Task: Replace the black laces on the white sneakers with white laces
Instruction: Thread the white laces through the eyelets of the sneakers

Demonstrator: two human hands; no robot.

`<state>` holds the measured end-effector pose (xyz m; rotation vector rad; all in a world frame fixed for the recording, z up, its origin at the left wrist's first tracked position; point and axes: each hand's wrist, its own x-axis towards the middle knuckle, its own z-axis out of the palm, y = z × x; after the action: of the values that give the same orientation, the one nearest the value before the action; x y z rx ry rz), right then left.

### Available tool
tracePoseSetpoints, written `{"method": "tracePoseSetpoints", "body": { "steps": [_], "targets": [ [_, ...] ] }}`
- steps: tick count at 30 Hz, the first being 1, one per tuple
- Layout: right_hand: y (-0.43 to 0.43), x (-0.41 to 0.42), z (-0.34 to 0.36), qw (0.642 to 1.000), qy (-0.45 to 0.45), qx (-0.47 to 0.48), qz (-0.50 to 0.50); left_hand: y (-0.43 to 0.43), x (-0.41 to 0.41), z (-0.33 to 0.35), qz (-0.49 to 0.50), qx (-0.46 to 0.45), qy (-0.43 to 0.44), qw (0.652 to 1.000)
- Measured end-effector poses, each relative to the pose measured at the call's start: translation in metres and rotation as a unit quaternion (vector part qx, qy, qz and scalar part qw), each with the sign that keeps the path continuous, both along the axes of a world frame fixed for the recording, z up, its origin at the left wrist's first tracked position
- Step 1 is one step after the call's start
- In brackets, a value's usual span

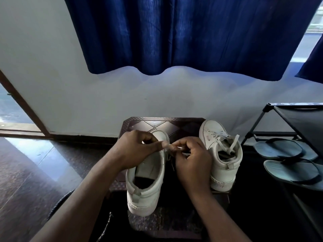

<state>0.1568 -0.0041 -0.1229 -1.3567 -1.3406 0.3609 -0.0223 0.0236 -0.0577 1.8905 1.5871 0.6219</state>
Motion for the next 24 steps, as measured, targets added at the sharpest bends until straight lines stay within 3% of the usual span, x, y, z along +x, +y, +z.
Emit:
{"method": "tracePoseSetpoints", "body": {
  "steps": [4,7,12,15,18,20,24],
  "targets": [
    [0.007,-0.007,0.004,0.982,0.174,-0.050,0.055,-0.001,-0.003,0.002,-0.009,-0.015,0.016,1.000],
    [0.012,-0.006,0.007,0.973,0.220,-0.042,0.060,-0.002,-0.006,0.004,-0.003,-0.033,0.015,0.999],
    [0.017,-0.002,0.012,0.973,0.205,-0.059,0.082,-0.007,-0.011,0.005,0.004,-0.032,-0.018,0.999],
    [0.019,-0.005,0.011,0.978,0.143,-0.097,0.113,-0.015,-0.015,0.011,-0.030,0.030,0.079,0.996],
    [0.022,-0.007,0.011,0.980,0.095,-0.122,0.121,-0.033,-0.022,0.018,-0.110,-0.004,0.203,0.973],
    [0.022,-0.008,0.010,0.976,0.098,-0.144,0.133,-0.044,-0.021,0.017,-0.129,-0.025,0.243,0.961],
    [0.021,-0.012,0.006,0.984,0.028,-0.144,0.101,-0.054,-0.010,0.016,-0.130,0.032,0.304,0.943]
  ]
}}
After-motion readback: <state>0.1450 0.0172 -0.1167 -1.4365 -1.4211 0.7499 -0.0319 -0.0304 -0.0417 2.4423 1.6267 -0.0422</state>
